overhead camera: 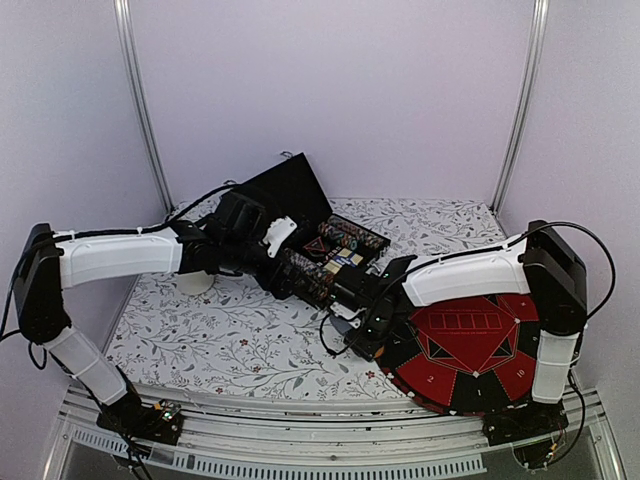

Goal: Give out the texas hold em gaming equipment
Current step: Pick up the dealer button from the center of the board.

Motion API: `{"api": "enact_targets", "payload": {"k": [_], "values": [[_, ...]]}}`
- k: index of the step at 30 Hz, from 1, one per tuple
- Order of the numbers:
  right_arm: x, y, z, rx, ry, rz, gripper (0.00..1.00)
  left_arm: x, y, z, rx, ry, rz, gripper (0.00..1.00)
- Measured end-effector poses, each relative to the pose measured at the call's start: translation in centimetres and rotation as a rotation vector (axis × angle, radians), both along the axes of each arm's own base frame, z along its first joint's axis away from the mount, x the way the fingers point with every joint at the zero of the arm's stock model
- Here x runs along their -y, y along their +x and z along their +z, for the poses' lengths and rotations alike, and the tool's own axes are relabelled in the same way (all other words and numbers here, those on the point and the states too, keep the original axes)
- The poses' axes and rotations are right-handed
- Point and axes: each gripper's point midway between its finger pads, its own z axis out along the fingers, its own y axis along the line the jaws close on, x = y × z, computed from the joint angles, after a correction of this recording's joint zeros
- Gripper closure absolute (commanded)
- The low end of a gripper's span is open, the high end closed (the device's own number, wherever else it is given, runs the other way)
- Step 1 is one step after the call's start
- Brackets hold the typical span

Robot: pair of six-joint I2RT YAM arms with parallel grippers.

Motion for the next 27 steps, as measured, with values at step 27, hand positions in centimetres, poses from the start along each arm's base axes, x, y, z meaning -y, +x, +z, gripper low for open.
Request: {"api": "enact_targets", "payload": {"k": [27], "values": [[-0.44, -0.69, 0.07, -0.037, 0.019, 0.006, 0.74, -0.27, -0.16, 0.37, 0.013, -0.002, -0.011, 0.02]]}}
